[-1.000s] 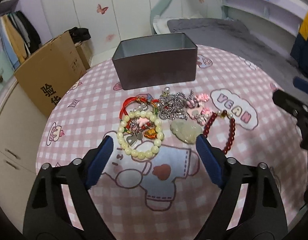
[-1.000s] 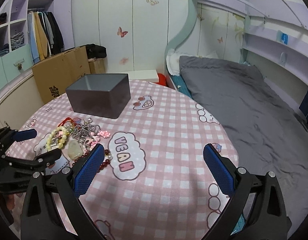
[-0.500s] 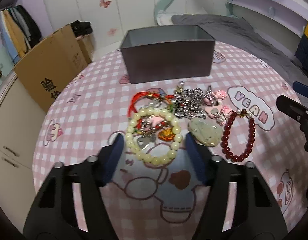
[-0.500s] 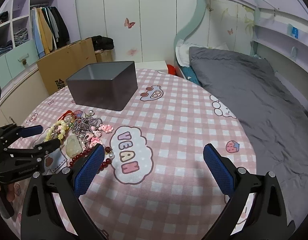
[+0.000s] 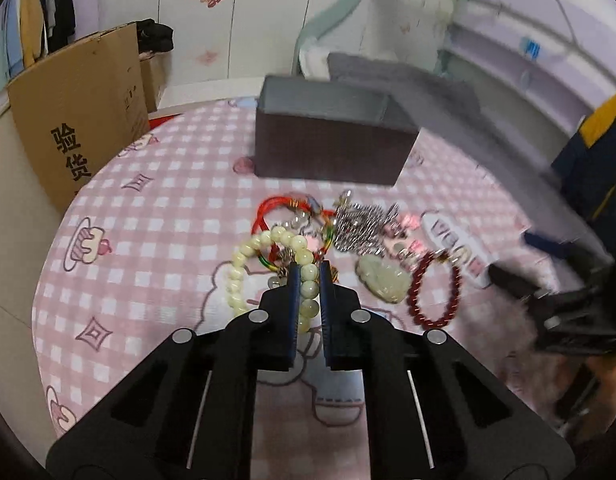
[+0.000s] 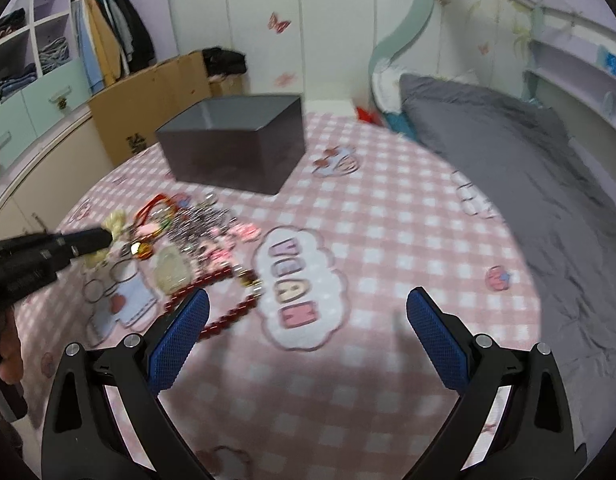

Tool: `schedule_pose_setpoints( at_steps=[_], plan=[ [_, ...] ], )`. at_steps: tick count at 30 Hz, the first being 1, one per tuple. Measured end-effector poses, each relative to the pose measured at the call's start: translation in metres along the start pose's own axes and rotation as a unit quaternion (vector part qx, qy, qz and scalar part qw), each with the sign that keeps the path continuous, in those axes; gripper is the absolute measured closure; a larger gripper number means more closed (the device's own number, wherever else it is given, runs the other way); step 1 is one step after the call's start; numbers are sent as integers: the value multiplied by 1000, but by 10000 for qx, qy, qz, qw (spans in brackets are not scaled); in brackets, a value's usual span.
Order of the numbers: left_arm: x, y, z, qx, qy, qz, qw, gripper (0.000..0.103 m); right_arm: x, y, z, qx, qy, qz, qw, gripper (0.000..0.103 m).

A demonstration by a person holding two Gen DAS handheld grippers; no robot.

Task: Organize jewelry
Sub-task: 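Grasp the dark red bead bracelet with the right gripper while the left lifts the pearl bracelet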

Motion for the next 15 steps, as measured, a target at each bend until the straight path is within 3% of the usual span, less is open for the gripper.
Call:
schedule_pose_setpoints(
  at_steps=[3,5,7,11,13,15],
  plan=[
    [7,6,-16,-194,-30,-87,9998,93,13,-1,11,200,52,-117,9997,9],
    [8,7,-25,-256,-129,-123,9995,93,20,-2,19,324,92,-151,9993,18],
    [8,9,-33,-330,-245,-128,9991,93,23,-6,30,533,78,-132,9985,35],
    [10,11,-42,-404,-403,-133,9983,93,25,-11,36,710,-225,-383,9965,50],
    [12,13,-46,-440,-534,-145,9975,93,26,-11,33,752,-200,-453,9959,79],
    [11,16,-50,-490,-647,-141,9966,93,29,-14,31,741,-113,-525,9958,95]
  ],
)
Point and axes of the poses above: each gripper's, at about its wrist camera, not at the fingertips, and z roughly the way its jaws point, x to its left, y to its top, the point moved 7 cm from there along z, roughly the way its jaws point, and after that the axes turned 12 degrees about y, right-handed, at the moved point
